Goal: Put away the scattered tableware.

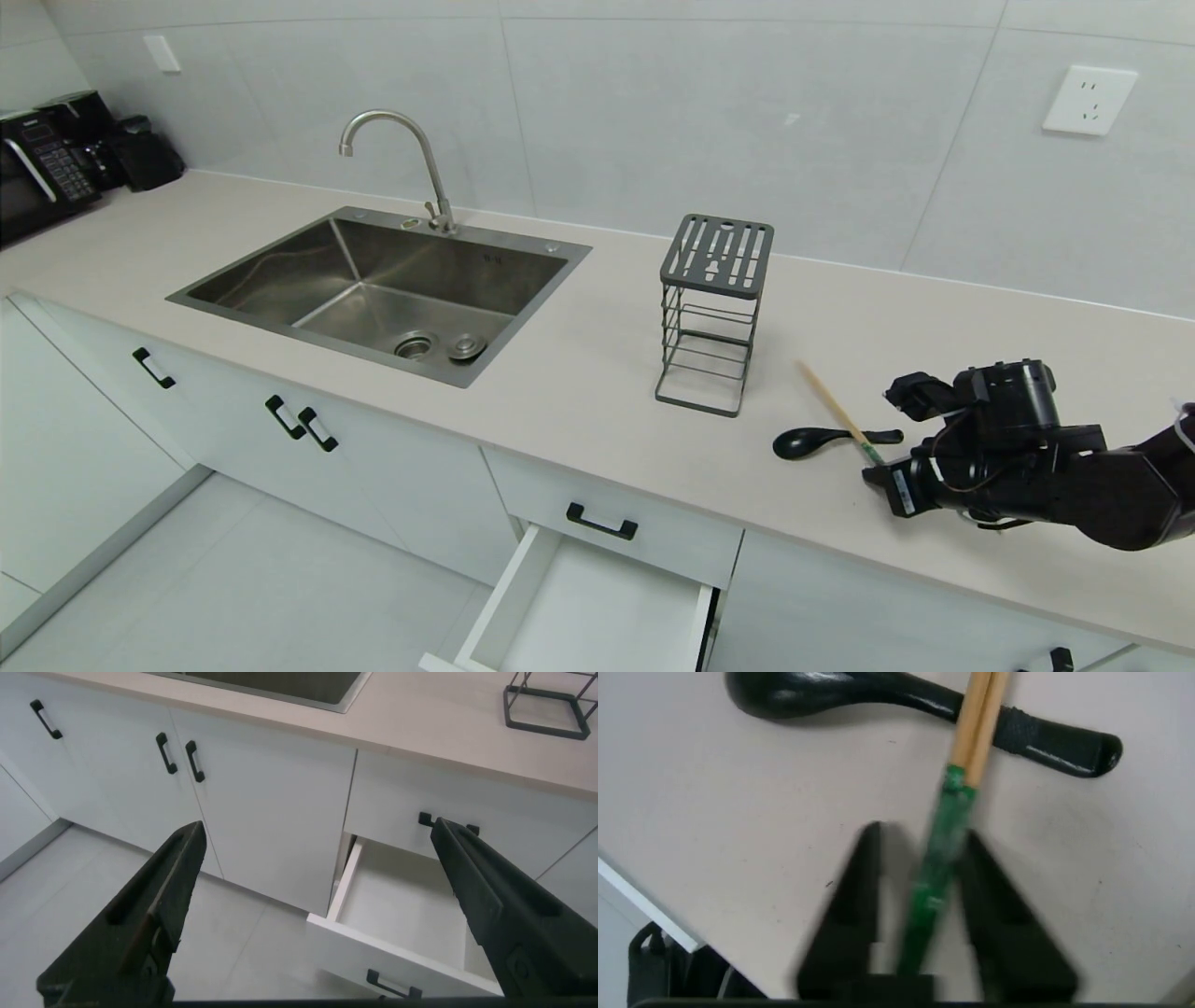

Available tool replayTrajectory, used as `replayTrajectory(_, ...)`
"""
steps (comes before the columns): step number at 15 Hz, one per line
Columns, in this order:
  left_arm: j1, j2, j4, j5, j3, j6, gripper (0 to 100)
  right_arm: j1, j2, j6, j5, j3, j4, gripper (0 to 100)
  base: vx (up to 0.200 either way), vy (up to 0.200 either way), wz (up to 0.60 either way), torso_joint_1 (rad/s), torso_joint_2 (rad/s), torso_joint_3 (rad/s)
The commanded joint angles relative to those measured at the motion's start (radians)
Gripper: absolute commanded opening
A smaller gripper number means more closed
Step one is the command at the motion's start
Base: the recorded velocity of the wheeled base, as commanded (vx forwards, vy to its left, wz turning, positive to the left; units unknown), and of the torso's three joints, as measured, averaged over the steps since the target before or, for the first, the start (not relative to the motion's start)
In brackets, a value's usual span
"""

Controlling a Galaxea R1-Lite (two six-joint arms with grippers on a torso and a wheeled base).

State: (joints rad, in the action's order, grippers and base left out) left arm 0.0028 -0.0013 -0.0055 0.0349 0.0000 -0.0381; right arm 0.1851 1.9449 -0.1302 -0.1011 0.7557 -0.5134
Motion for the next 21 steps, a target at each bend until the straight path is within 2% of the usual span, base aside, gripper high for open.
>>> replayTrajectory(1, 0.0, 0.001, -0.001, 0.0, 0.0, 0.0, 100, -0.024, 0.008, -0.002, 0.0, 0.007, 0.0, 0, 0.0, 0.0, 0.0, 0.0, 0.0, 0.0)
replayTrajectory(7, 0.0, 0.001, -0.001, 0.0, 0.0, 0.0, 100, -0.032, -0.11, -0.009, 0.0, -0.019, -0.002, 0, 0.0, 0.0, 0.0, 0.0, 0.0, 0.0)
replayTrajectory(9, 0.0, 0.001, -0.001, 0.0, 0.0, 0.0, 100, -0.023, -0.207, -0.009, -0.009, -0.104, -0.013, 0, 0.0, 0.0, 0.0, 0.0, 0.0, 0.0)
replayTrajectory(14, 0.0, 0.001, -0.001, 0.0, 0.0, 0.0, 100, -0.018, -0.353, -0.042, -0.043, -0.289, -0.158, 0, 0.0, 0.0, 0.0, 0.0, 0.0, 0.0)
replayTrajectory(17, 0.0, 0.001, -0.001, 0.0, 0.0, 0.0, 100, 0.04, -0.458, -0.051, -0.051, -0.388, -0.192, 0, 0.0, 0.0, 0.0, 0.0, 0.0, 0.0)
replayTrajectory(21, 0.0, 0.001, -0.001, 0.0, 0.0, 0.0, 100, 0.096, -0.581, -0.049, -0.065, -0.42, -0.192, 0, 0.0, 0.0, 0.0, 0.0, 0.0, 0.0)
